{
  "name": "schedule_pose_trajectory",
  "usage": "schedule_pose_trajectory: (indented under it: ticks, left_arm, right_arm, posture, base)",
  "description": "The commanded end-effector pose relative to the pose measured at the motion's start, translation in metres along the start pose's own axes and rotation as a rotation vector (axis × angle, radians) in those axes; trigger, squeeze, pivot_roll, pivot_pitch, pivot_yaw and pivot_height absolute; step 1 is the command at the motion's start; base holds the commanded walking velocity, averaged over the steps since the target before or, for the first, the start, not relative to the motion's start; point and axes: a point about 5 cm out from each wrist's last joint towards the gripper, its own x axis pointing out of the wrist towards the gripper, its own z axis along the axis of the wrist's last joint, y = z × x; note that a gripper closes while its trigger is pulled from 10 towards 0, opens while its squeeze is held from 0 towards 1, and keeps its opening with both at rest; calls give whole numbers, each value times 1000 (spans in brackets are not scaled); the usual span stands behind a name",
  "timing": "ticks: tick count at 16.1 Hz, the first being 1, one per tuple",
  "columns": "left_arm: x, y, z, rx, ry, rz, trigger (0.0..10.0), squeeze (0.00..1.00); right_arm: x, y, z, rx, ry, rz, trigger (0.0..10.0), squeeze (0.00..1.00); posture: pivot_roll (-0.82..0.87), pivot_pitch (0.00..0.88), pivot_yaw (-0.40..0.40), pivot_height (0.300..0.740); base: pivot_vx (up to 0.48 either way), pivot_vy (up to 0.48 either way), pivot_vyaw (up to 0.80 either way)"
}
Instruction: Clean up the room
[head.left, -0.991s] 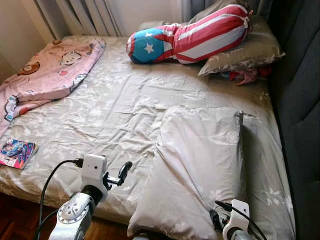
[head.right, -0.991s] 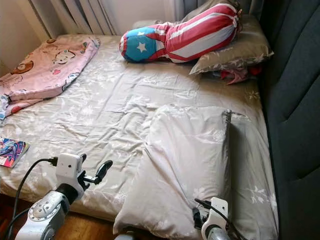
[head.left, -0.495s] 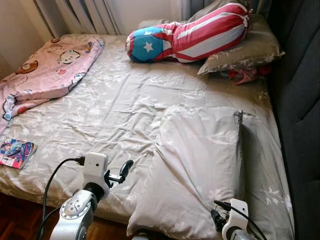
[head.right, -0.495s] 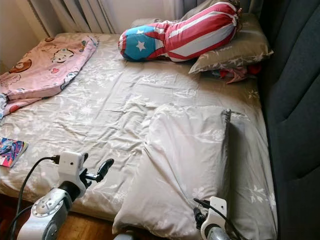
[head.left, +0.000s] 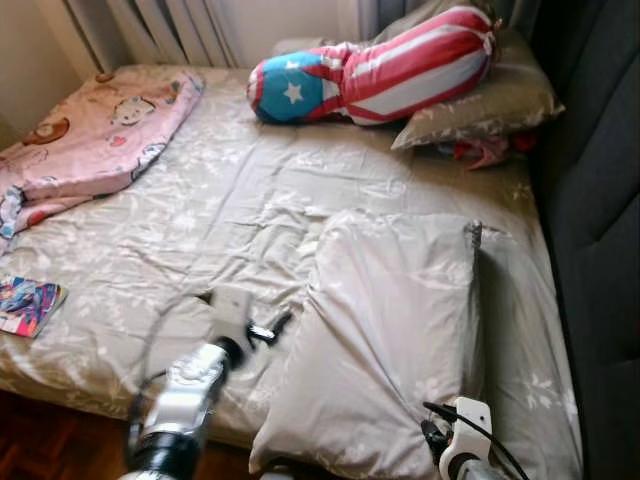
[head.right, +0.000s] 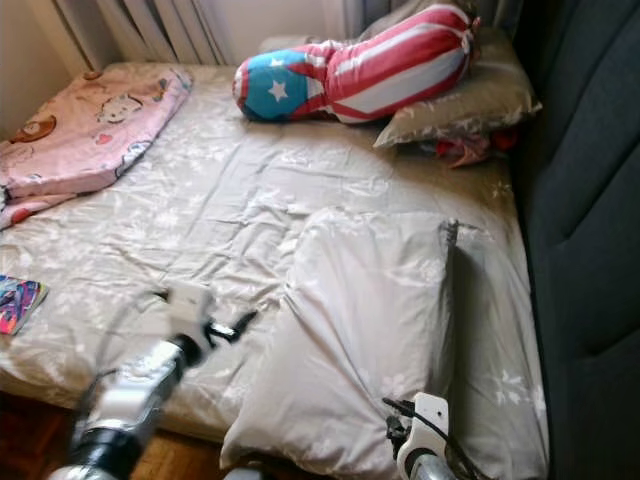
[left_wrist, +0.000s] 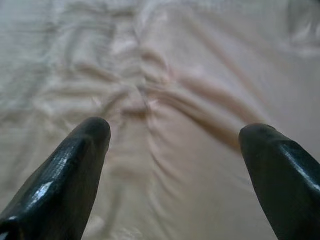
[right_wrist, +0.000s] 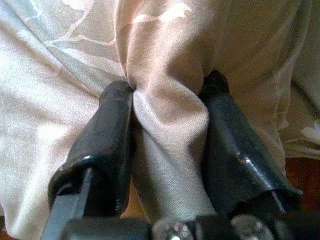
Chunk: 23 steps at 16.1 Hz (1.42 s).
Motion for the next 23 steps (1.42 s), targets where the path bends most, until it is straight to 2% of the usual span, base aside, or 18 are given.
schedule_pose_trajectory:
  ticks: [1,2,5,8,13,15,17,19,23]
  left_arm:
    - [1,-13,-33,-15,121,-14,10000,0]
    - [2,-16,-37,-20,137,-14,10000,0]
    - [-1,-35,-70,-82,225,-1,10000,0]
    - [-3,-42,-79,-85,235,2,10000,0]
    - [4,-32,-66,-90,180,96,10000,0]
    - [-2,-17,-67,-86,168,140,10000,0]
    - [-10,-5,-71,-79,168,153,10000,0]
    - [-12,-3,-73,-75,172,160,10000,0]
    - [-13,-6,-77,-68,171,144,10000,0]
  right_arm:
    - [-4,13,-26,-10,91,67,0,0]
    - [-4,13,-26,-12,88,70,0,0]
    - [-5,13,-25,-12,59,91,0,0]
    - [-5,15,-24,-27,47,118,0,0]
    - [-5,10,-17,-26,-1,123,0,0]
    - [-5,11,-10,0,-65,122,0,0]
    - [-5,14,-5,22,-98,145,10000,0]
    - [-5,14,-2,37,-126,138,10000,0]
    - [-5,15,-2,11,-118,137,10000,0]
  posture:
    - [72,150,54,700]
    - [72,150,54,700]
    - [26,144,17,700]
    - [-13,145,-15,700]
    - [-21,156,-29,700]
    - [-20,166,-33,700]
    - [-14,171,-31,700]
    - [-12,174,-26,700]
    - [-13,177,-22,692]
  base:
    - [0,0,0]
    - [0,0,0]
    - [0,0,0]
    - [0,0,0]
    - [0,0,0]
    - [0,0,0]
    - [0,0,0]
    - [0,0,0]
    - [0,0,0]
